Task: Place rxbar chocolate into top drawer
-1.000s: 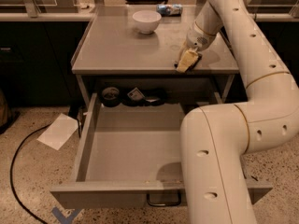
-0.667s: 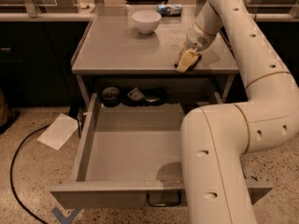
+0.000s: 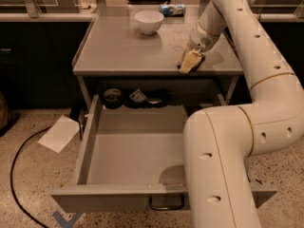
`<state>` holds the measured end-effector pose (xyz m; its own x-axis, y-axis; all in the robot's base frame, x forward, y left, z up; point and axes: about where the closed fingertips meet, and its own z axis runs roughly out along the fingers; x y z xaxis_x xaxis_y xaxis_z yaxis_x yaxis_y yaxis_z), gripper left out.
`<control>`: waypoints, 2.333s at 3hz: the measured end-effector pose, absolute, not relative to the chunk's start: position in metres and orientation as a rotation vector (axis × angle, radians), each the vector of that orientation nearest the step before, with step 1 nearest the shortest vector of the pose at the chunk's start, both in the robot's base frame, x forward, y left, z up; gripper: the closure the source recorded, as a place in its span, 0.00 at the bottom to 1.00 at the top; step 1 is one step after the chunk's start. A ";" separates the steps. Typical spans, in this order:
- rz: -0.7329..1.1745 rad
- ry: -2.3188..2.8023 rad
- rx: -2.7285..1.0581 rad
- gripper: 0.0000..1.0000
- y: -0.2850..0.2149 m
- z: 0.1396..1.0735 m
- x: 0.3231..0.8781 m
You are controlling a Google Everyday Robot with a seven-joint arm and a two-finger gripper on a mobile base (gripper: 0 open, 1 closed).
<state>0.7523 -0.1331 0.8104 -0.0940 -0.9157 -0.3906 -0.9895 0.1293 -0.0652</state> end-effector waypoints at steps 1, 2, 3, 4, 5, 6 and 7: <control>0.306 2.078 -1.848 0.81 -0.133 0.810 0.752; 0.306 2.078 -1.848 0.58 -0.133 0.810 0.752; 0.306 2.078 -1.848 0.35 -0.133 0.819 0.752; 0.306 2.078 -1.848 0.11 -0.133 0.812 0.752; 0.306 2.078 -1.848 0.00 -0.133 0.812 0.752; 0.281 2.060 -1.820 0.00 -0.129 0.812 0.762; 0.281 2.060 -1.820 0.00 -0.128 0.812 0.763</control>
Offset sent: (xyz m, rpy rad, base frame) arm 0.0000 0.0000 0.0078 0.0000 0.0000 0.0000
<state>0.7625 -0.1285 0.8118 -0.0923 -0.9098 -0.4047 -0.9850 0.1430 -0.0968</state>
